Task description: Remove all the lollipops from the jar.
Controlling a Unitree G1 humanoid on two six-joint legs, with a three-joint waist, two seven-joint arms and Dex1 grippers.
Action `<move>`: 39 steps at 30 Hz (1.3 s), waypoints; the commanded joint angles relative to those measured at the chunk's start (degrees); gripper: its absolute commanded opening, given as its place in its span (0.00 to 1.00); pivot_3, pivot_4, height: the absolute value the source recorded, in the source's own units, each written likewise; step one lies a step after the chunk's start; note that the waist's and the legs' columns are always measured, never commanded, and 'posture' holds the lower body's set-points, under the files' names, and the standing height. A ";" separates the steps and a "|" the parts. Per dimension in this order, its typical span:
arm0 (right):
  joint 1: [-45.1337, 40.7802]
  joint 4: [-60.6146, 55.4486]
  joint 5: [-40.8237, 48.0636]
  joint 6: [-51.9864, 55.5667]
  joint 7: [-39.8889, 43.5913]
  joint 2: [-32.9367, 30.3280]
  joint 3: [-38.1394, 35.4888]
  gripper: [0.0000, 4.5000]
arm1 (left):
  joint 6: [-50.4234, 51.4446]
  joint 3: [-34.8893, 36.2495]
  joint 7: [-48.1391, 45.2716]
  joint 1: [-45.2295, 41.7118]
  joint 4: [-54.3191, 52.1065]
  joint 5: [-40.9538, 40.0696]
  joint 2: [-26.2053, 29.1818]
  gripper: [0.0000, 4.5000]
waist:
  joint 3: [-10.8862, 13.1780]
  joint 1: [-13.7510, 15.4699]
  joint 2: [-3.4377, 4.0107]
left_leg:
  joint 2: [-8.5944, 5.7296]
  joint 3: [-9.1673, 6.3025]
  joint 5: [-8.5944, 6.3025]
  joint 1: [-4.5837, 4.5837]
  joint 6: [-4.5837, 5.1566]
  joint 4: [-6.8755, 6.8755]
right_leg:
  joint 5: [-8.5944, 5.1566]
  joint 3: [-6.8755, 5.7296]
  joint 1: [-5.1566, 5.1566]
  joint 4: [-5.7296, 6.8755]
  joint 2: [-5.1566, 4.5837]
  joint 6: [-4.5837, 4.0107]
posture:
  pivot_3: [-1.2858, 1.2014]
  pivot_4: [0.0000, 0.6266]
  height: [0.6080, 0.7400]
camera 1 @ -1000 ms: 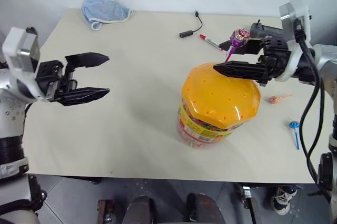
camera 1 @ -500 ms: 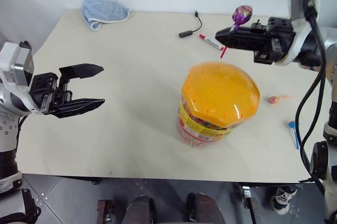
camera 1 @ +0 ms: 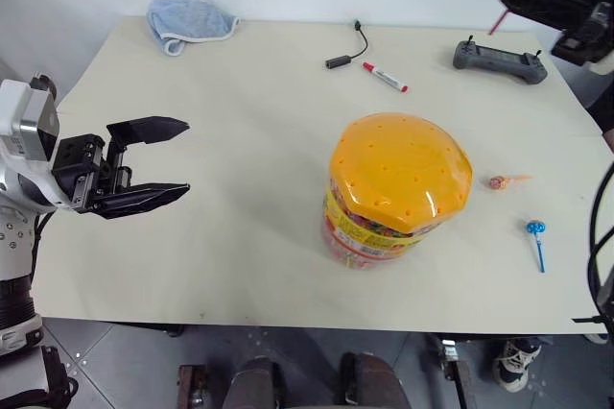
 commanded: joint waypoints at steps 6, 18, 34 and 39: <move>16.11 3.12 -6.95 3.06 -4.01 -10.85 -7.12 0.01 | -2.23 -2.35 -1.28 -2.38 1.24 0.32 -1.88 1.00 | 0.00 -0.07 0.00 | -0.01 0.07 -0.01 0.01 0.01 0.01 | 0.00 0.05 0.00 0.00 -0.01 0.00 | 0.52 0.24 1.00; 25.78 33.99 -24.91 -9.25 -10.57 -10.10 0.91 0.01 | -2.56 -5.80 -1.67 -3.29 2.25 1.65 -3.06 1.00 | 0.00 -0.31 0.01 | 0.01 0.19 -0.01 0.07 0.02 0.01 | 0.00 0.12 0.00 -0.02 -0.01 0.00 | 0.52 0.24 1.00; 21.07 45.11 -30.00 -15.23 -11.23 -6.71 3.08 0.11 | -0.16 -6.28 3.01 0.62 -0.86 3.02 -1.80 1.00 | 0.06 -0.20 0.17 | 0.01 0.17 -0.01 0.06 0.02 0.03 | 0.00 0.15 0.00 -0.03 -0.01 0.00 | 0.52 0.24 1.00; 25.65 38.83 -27.92 -12.44 -9.14 -8.26 -0.30 0.45 | 2.73 -7.17 5.61 0.22 -0.63 2.97 -2.05 1.00 | 0.06 -0.05 0.17 | 0.01 0.16 -0.01 0.06 0.02 0.03 | 0.00 0.15 0.00 -0.03 -0.01 0.00 | 0.52 0.24 1.00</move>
